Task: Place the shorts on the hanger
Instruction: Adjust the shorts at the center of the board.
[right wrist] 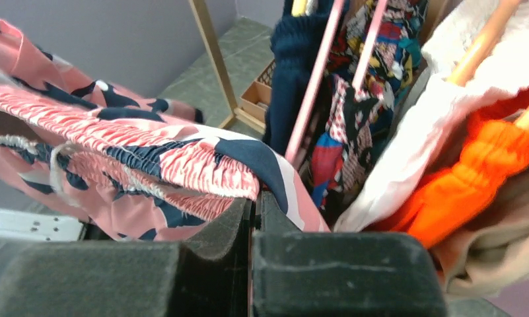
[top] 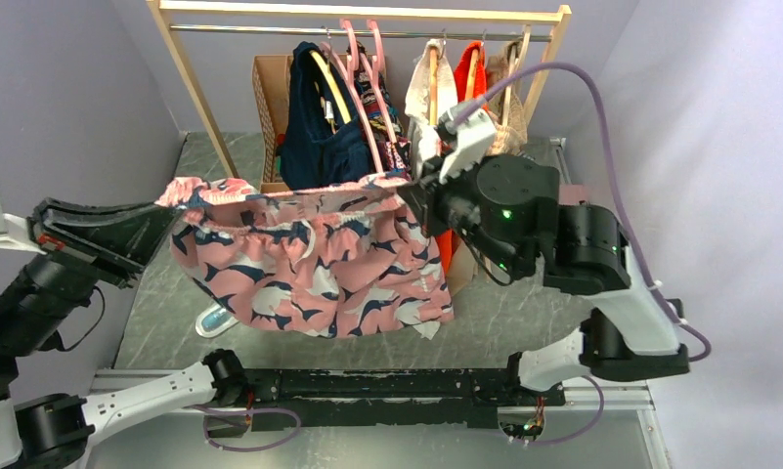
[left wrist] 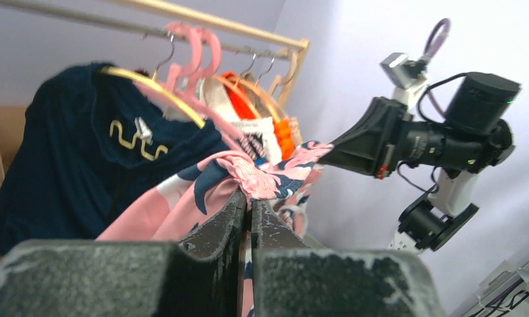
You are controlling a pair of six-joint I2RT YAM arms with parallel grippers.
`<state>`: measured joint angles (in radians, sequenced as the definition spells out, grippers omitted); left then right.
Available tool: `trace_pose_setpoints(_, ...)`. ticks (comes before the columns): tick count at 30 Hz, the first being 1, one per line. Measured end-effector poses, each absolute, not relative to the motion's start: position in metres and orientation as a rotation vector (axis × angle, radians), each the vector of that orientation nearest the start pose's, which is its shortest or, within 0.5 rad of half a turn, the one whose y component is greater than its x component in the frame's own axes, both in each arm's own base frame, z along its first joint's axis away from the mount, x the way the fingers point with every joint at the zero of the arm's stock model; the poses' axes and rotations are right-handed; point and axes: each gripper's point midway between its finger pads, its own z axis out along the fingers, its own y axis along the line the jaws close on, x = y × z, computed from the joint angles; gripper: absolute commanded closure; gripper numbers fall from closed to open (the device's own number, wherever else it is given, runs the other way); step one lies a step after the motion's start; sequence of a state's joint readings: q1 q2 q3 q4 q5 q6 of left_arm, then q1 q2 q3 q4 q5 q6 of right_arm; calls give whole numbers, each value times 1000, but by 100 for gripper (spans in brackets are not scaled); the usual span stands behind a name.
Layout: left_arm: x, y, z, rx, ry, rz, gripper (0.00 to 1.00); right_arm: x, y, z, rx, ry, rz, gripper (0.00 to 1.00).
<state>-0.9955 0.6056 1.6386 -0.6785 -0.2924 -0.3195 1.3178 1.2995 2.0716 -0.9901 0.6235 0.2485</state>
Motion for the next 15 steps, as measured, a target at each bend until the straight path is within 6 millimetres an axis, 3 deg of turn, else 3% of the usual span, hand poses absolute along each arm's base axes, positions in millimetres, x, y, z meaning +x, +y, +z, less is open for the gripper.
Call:
trace_pose_setpoints(2,94,-81,566,193,1247,-966,93,170,267,503,-488,1719,555,100)
trace_pose_setpoints(5,79,-77,607,234,1129,-1014,93,160,276,535,-497,1637,685,100)
trace_pose_setpoints(8,67,-74,629,256,1037,-1057,93,137,259,560,-503,1522,864,100)
trace_pose_setpoints(10,68,-79,621,260,1046,-1063,93,129,243,567,-486,1488,916,100)
trace_pose_setpoints(12,79,-91,595,258,1119,-1052,93,128,232,566,-453,1492,925,100)
trace_pose_setpoints(15,102,-110,541,232,1290,-1001,93,138,243,526,-472,1605,828,100)
